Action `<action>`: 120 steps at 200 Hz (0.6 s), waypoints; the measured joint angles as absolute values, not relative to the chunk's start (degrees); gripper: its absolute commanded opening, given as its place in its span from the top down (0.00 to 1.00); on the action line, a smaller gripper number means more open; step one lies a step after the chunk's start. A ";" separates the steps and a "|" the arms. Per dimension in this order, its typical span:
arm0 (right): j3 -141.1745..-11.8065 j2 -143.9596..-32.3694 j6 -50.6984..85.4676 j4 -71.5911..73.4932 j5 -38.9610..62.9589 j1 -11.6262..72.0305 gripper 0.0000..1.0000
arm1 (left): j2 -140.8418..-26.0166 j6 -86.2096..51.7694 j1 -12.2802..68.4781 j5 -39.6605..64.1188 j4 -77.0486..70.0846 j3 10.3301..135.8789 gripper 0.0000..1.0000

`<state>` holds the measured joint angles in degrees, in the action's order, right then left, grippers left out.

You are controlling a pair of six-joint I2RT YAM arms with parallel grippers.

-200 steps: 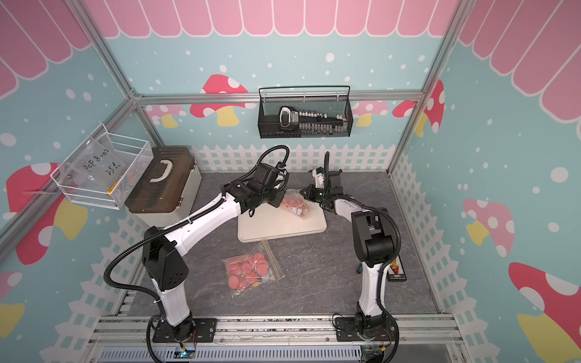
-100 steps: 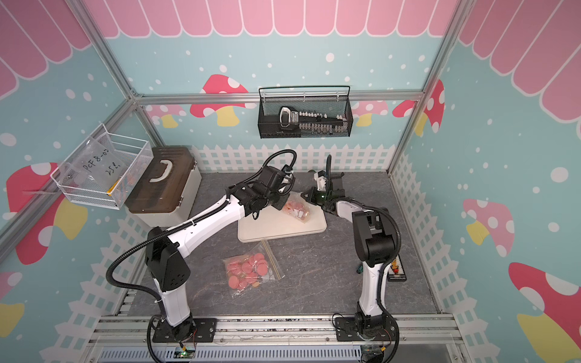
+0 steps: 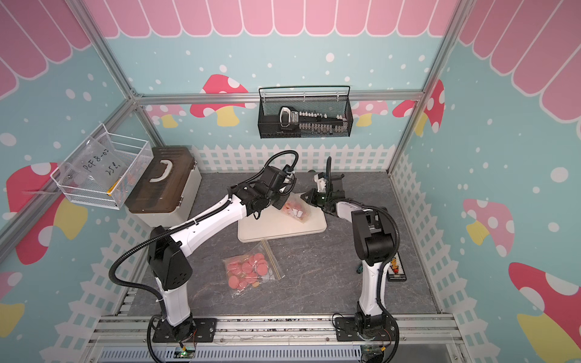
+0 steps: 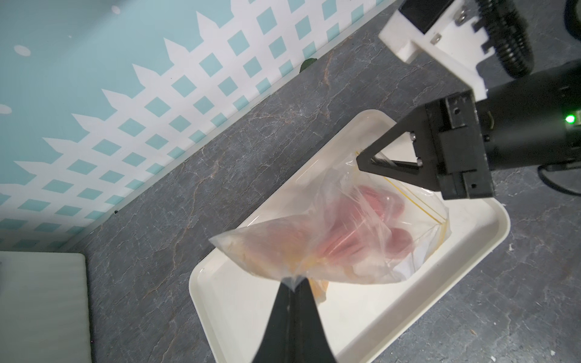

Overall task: Pour cookies out of the ziploc bag
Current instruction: 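Pour the cookies out of the ziploc bag onto the tray.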

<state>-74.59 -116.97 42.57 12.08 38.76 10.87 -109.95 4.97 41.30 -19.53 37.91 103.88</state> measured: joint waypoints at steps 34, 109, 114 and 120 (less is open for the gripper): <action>-74.59 -117.47 42.78 12.12 39.29 10.85 0.97 | -109.95 5.08 41.45 -19.55 37.89 104.33 1.00; -74.59 -117.69 45.10 13.69 40.95 10.50 1.00 | -110.52 6.50 41.78 -20.47 38.17 107.00 1.00; -74.59 -117.69 45.34 13.78 41.10 10.48 1.00 | -110.52 6.52 41.78 -20.53 38.33 107.22 1.00; -74.59 -117.69 45.63 13.98 41.30 10.48 1.00 | -110.52 6.66 41.82 -20.69 38.39 107.48 1.00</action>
<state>-74.59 -117.69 45.63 13.98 41.30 10.48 -110.52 6.66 41.82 -20.69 38.39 107.48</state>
